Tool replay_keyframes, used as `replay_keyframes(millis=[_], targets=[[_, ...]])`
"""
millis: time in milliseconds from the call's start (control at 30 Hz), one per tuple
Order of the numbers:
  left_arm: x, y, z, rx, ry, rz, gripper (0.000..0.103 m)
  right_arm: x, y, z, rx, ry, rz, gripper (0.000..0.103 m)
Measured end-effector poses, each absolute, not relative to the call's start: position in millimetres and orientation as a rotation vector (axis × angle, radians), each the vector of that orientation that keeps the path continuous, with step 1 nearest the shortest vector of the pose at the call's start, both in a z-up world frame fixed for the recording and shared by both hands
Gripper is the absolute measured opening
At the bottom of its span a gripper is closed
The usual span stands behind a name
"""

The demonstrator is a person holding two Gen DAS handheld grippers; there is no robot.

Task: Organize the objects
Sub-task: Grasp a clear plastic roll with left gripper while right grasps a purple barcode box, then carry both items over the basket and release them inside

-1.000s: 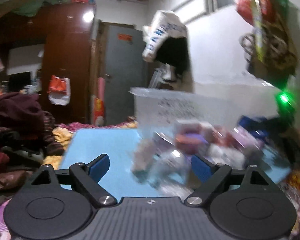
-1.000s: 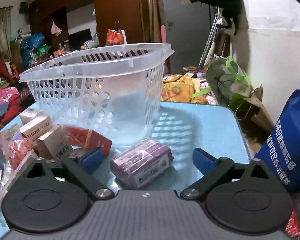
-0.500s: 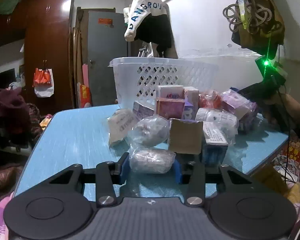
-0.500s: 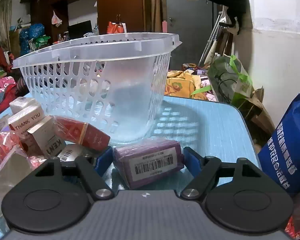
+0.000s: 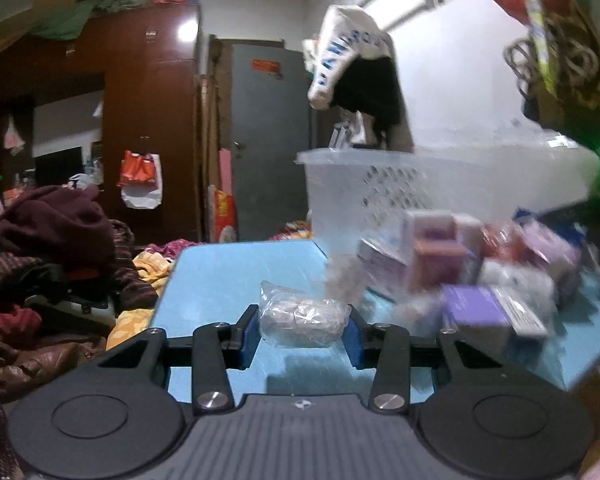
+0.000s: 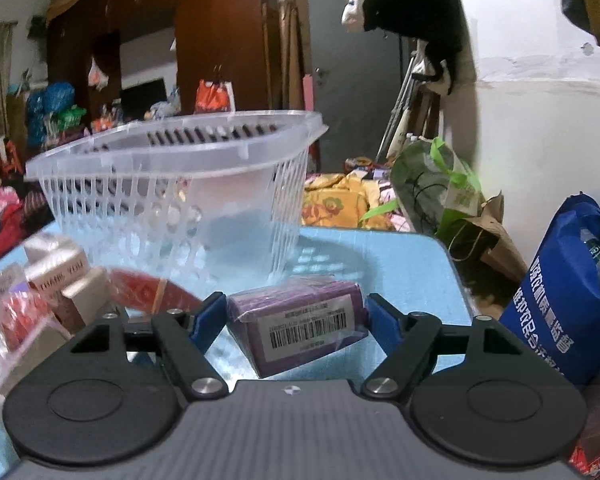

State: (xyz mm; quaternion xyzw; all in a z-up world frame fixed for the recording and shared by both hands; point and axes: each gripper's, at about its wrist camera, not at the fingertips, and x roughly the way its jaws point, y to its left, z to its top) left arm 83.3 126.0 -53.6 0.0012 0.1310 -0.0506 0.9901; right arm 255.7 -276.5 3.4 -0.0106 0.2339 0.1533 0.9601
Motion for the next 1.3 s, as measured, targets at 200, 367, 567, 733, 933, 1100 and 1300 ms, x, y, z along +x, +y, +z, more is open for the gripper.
replay_keyframes(millis=[200,367,567,733,933,1100,1300], targets=[[100,130,-14,-0.033,0.149,-0.12,0.046,241,-291,36,0.038,0.367,0.28,0.078],[158,109,38,-0.092,0.142,-0.249,0.046,235,-267,83,0.003,0.249,0.341,0.078],[245,66,72,-0.117,0.239,-0.314,0.046,273,-209,103,-0.087,0.215,0.459,0.078],[275,55,71,-0.159,0.279,-0.299,0.055,297,-190,106,-0.117,0.218,0.471,0.08],[240,63,64,-0.11,0.253,-0.208,0.094,291,-203,99,-0.086,0.258,0.481,0.103],[157,87,33,-0.1,0.208,-0.287,0.093,232,-240,71,-0.026,0.26,0.488,0.103],[85,91,-16,-0.047,0.226,-0.229,0.088,167,-252,40,-0.02,0.21,0.5,0.103]])
